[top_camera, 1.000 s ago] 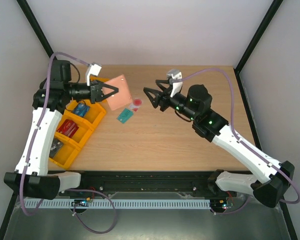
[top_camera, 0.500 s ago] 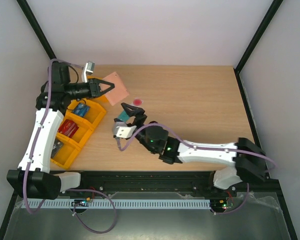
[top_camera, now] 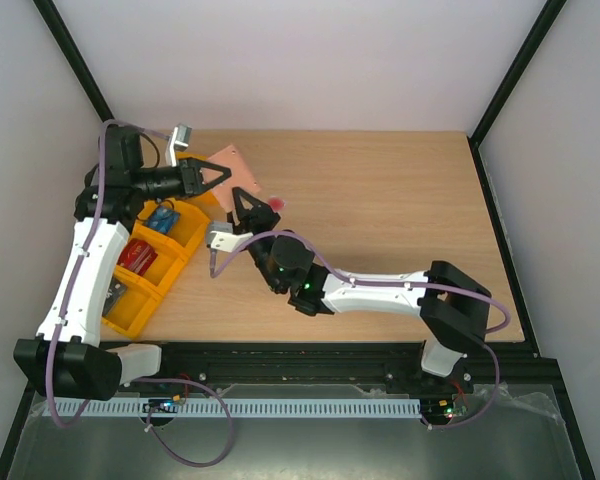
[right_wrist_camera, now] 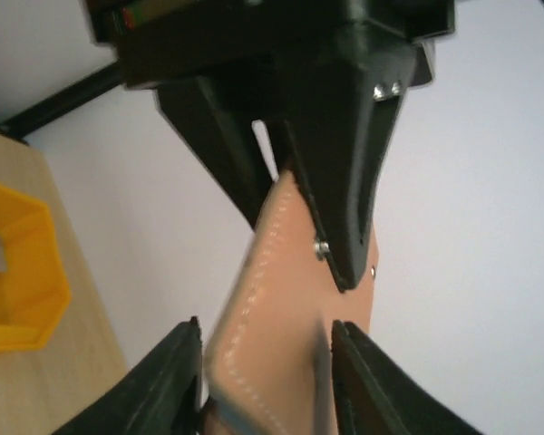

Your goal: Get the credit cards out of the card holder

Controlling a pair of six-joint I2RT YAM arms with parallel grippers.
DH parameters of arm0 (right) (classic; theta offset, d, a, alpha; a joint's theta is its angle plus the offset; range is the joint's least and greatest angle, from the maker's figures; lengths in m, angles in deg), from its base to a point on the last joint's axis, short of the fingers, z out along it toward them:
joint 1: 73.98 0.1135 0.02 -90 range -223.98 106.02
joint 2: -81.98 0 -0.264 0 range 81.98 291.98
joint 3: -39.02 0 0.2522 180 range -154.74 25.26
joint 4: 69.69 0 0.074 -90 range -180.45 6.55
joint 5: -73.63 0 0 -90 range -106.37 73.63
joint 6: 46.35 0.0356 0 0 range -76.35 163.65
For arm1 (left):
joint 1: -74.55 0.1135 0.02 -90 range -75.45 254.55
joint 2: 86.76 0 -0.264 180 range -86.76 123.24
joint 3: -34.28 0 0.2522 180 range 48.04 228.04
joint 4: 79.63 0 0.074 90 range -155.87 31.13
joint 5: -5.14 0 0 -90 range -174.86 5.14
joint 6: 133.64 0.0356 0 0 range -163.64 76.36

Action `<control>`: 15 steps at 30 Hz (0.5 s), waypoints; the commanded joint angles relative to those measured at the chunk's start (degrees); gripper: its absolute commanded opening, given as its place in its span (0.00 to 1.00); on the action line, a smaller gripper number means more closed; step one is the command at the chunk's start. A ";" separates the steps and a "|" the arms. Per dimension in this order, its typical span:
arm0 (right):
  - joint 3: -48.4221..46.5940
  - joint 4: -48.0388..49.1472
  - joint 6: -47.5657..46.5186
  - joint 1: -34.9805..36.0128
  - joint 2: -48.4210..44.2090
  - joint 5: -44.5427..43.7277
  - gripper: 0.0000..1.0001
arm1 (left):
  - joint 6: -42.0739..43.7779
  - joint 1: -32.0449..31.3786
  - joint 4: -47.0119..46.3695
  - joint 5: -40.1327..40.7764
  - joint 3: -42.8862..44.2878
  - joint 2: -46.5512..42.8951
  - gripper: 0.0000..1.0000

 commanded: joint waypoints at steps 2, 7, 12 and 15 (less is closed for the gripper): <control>-5.38 2.74 1.74 -0.63 1.93 -5.67 0.09 | 0.02 -0.33 -0.37 -0.96 -0.23 -1.10 0.02; -5.26 -0.99 9.63 -0.72 0.21 -7.72 0.02 | 1.39 -0.33 -0.21 -0.90 0.37 -1.00 0.02; -5.37 -13.03 28.04 -1.50 -4.90 -3.63 0.02 | 3.29 -0.17 0.31 -1.02 2.37 -0.33 0.22; -4.28 -16.07 40.30 -3.04 -8.63 1.26 0.02 | 3.01 0.14 -0.66 -2.53 1.89 -0.52 0.47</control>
